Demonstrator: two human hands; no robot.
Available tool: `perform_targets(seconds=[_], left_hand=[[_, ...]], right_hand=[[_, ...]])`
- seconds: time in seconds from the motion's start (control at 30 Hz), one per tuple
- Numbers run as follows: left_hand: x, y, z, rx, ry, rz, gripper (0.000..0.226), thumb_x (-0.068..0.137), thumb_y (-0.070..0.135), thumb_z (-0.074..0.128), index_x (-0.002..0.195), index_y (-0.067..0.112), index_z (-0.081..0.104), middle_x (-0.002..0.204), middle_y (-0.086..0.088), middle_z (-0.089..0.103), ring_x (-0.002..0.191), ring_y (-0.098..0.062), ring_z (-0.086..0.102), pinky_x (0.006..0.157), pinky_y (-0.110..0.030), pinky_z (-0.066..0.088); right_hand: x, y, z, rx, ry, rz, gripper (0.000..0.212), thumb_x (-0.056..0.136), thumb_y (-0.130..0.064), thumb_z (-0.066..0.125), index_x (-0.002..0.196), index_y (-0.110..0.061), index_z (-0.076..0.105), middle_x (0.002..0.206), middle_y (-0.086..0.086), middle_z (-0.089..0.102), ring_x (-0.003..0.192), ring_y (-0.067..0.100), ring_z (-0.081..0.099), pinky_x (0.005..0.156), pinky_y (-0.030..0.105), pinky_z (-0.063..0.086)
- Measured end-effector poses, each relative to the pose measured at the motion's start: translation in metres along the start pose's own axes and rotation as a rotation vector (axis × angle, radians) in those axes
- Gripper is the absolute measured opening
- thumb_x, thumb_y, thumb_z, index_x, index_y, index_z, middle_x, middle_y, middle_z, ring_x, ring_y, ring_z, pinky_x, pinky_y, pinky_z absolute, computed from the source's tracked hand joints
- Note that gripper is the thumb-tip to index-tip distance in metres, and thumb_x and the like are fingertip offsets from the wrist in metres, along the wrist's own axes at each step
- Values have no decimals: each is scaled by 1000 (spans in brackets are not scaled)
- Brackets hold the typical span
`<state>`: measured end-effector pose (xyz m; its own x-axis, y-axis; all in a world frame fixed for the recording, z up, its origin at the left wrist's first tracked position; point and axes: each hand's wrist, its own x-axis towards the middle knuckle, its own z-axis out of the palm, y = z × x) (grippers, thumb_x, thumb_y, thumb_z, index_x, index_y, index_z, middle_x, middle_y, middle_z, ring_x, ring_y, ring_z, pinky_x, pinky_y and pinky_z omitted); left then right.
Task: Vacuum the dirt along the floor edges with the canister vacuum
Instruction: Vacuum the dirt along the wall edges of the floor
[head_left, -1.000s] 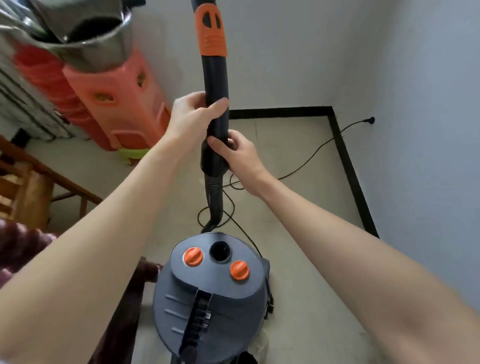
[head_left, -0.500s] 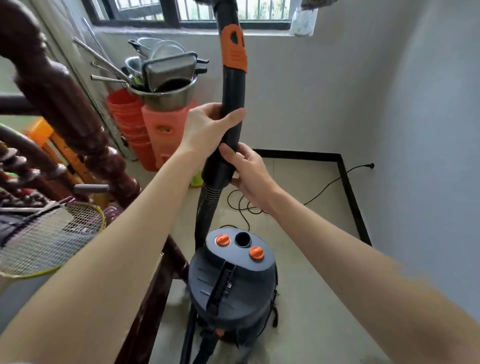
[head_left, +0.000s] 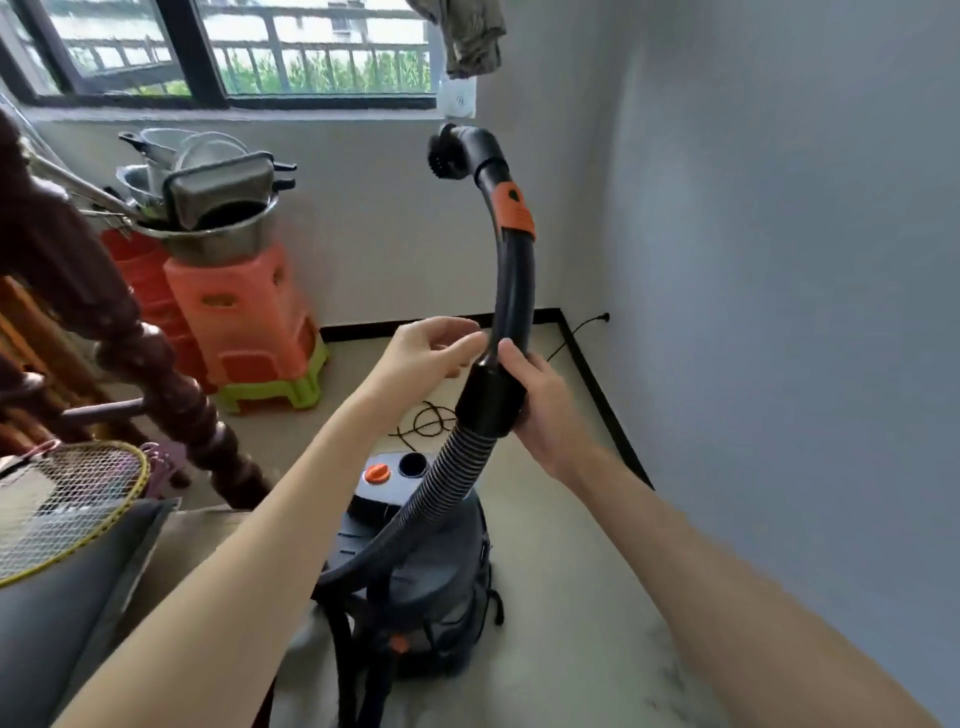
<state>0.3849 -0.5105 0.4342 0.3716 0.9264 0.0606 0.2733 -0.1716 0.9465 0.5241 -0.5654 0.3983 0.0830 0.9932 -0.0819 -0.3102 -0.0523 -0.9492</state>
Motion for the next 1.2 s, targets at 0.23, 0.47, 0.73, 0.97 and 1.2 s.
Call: perform_targets(seconds=[0.23,0.47,0.73,0.97,1.2], left_hand=[[-78,-38,55,7,-512,-123,40,90,32,60,126,15,56,109,1,67,97,-11,65,87,-27,54],[-143,-26,125,248,-918,-12,53,87,25,67,134,20,45,118,6,58,109,-11,56,98,-28,46],[-225,-17,177,407,-967,142,39,76,31,78,111,24,61,109,4,66,95,-15,64,92,-34,49],[-336,4,247,366,-843,220,34,74,45,76,102,40,57,95,19,62,84,-4,61,80,-27,53],[-457,28,340,392,-903,299,52,76,48,74,118,21,58,107,4,67,94,-15,62,85,-37,51]], right_hand=[[-78,-13,-49,45,393,-50,24,96,-33,56,102,-10,59,83,4,61,73,15,60,67,31,54],[-174,-19,-77,99,596,-22,26,96,-37,56,105,-13,60,90,8,62,80,20,62,70,33,56],[-292,-24,-116,60,701,-27,31,95,-38,59,109,-10,61,93,8,66,81,20,65,70,32,56],[-419,-24,-149,-10,798,-106,38,88,-35,69,114,-11,55,95,8,61,91,30,63,87,46,56],[-561,-17,-190,-144,959,-82,13,90,-20,68,99,-17,59,93,10,60,90,30,61,92,52,52]])
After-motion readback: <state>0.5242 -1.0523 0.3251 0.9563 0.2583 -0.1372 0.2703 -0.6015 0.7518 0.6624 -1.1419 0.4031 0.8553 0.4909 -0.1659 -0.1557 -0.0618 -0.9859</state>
